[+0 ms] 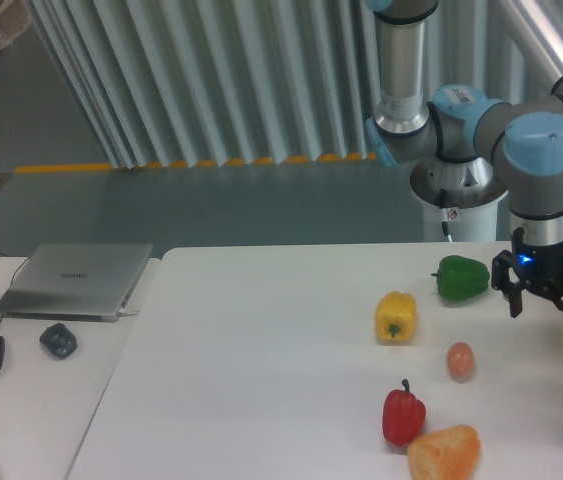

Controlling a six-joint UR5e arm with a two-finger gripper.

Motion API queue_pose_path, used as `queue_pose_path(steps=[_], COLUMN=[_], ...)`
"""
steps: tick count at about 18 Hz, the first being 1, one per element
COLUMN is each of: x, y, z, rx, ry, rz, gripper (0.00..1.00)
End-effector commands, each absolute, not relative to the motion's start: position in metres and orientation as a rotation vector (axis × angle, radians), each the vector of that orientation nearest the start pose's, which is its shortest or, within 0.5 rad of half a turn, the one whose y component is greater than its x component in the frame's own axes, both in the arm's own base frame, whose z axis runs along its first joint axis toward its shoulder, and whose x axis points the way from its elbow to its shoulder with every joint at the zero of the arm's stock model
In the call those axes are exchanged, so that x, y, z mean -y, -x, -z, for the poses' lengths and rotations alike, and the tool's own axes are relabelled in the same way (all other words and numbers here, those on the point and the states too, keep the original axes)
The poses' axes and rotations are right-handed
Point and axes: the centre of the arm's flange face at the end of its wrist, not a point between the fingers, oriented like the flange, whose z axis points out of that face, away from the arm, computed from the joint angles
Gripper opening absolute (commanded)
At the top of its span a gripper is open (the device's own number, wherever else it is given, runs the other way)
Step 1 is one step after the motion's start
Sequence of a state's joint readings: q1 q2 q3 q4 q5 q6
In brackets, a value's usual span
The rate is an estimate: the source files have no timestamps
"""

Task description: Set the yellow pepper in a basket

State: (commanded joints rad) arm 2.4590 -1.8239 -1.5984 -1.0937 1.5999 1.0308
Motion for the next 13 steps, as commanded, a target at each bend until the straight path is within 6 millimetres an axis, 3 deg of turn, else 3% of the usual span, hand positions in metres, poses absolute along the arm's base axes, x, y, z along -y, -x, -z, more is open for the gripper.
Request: queue_pose_path(steps=[2, 6, 9, 12, 13], x=[-0.481, -0.488, -0.498, -0.510, -0.519], y=[0.384, 0.383, 0.379, 0.365, 0.346], z=[-0.384, -0.387, -0.382, -0.387, -0.377], rx=[-0.189, 0.067, 0.139, 0.250, 0.240], ry=[3.037, 3.016, 3.001, 2.961, 2.980], rz=[-0.264, -0.250, -0.255, -0.251, -0.234], gripper=[1.00, 1.00, 1.00, 1.00, 1.00])
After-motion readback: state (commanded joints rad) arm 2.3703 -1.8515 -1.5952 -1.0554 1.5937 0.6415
